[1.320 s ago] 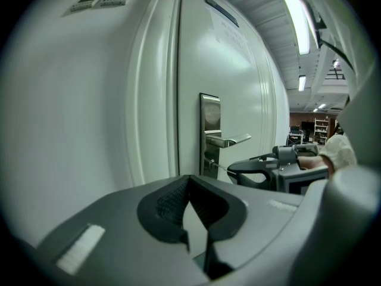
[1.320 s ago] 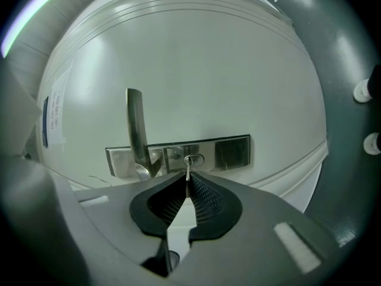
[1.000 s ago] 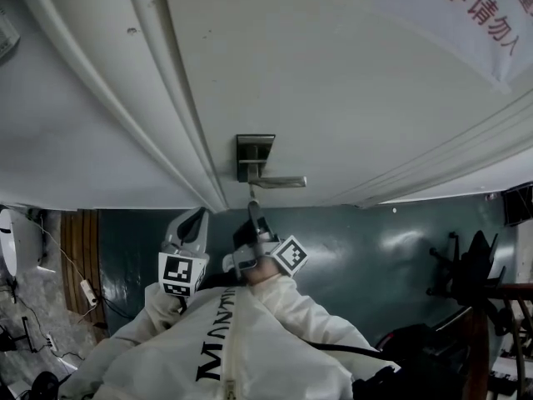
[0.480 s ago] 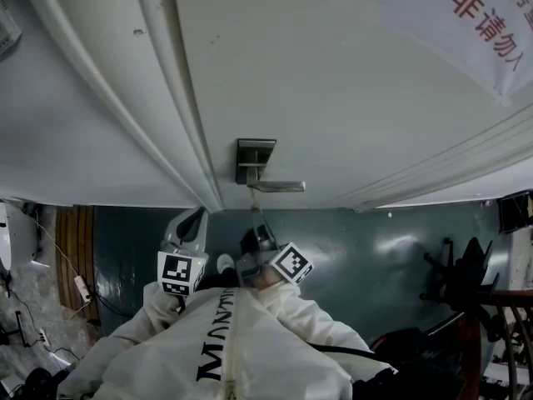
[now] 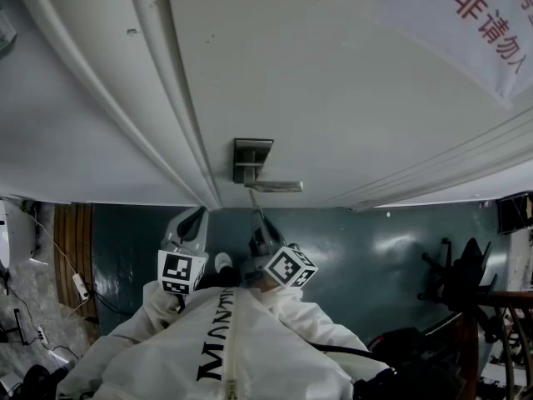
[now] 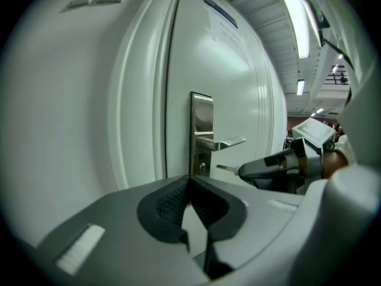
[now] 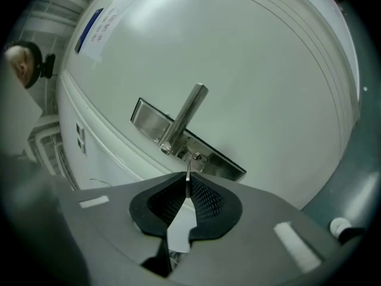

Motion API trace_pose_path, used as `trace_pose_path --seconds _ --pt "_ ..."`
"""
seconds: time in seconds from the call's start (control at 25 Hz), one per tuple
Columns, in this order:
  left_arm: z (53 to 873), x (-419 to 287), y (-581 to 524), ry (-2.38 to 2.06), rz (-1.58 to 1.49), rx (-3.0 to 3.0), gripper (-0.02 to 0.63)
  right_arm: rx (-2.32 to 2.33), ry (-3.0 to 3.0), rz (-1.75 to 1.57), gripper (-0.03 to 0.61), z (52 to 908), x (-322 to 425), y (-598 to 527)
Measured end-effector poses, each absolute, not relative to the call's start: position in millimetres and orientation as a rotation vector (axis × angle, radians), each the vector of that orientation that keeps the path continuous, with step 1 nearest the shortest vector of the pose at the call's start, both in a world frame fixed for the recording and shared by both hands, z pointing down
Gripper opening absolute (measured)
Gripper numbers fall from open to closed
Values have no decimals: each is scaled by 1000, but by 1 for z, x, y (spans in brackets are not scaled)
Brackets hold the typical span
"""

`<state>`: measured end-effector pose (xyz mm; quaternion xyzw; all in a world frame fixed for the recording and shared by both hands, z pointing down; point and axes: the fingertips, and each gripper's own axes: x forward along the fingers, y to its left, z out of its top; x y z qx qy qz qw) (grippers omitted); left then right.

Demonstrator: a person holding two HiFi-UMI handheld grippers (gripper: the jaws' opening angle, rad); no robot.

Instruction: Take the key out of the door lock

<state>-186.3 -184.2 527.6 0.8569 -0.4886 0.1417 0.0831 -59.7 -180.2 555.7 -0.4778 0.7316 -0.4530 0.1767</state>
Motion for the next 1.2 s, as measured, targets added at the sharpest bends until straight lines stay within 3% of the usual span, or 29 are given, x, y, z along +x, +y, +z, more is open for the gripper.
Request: trace_pose_path --seconds 0.68,1.2 --pt "530 -183 -177 -1449 419 2561 0 -1890 2766 -449 21 531 -49 -163" --pt "528 -168 -144 -1464 383 2578 0 -1917 2757 -354 21 510 -22 -124"
